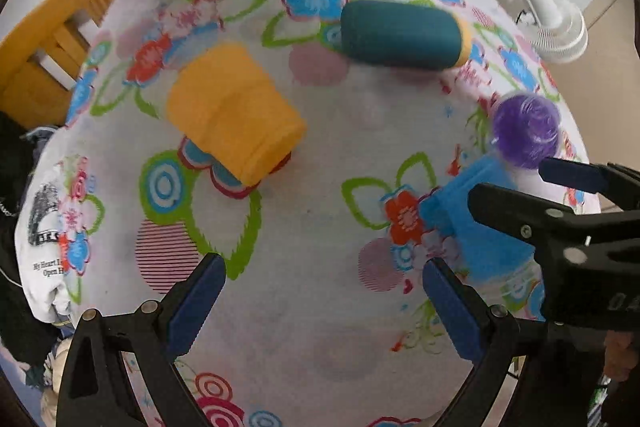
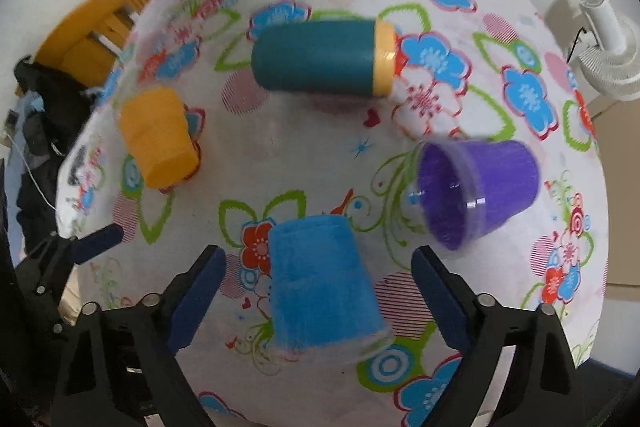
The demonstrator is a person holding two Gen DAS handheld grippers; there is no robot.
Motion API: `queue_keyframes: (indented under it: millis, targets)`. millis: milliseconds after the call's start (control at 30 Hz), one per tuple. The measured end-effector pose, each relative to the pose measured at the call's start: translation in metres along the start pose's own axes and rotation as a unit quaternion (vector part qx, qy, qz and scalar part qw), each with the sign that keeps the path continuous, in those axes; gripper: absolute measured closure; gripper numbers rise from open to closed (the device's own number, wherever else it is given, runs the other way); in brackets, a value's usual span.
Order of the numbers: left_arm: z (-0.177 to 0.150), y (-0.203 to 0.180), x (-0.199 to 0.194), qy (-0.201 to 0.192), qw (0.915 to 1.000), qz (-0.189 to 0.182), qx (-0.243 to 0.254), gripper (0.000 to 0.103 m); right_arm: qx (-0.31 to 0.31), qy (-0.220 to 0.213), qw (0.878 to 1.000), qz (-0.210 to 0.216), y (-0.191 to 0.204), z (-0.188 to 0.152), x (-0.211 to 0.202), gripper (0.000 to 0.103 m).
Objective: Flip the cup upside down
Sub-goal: 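Grasp the blue cup with the right gripper while the left gripper releases it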
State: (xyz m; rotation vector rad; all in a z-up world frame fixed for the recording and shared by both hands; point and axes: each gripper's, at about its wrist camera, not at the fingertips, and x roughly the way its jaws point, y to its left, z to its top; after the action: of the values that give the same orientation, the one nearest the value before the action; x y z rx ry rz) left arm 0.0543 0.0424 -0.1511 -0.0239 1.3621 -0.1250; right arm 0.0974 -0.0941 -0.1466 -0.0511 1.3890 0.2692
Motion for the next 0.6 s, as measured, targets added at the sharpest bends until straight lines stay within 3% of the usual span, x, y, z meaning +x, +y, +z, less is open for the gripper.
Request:
queue_keyframes:
  millis: [367, 600]
  targets:
    - [-0.006, 0.007, 0.027, 0.026, 0.9993, -0.012, 0.023, 0.003, -0.033, 0.059, 0.997, -0.04, 0.014, 0.008, 0.038, 0.016]
    - [-0.003, 0.005, 0.037, 0.032, 0.9991, -0.02, 0.02, 0.003, -0.047, 0.085, 0.994, -0.048, 0.021, 0.011, 0.054, 0.036]
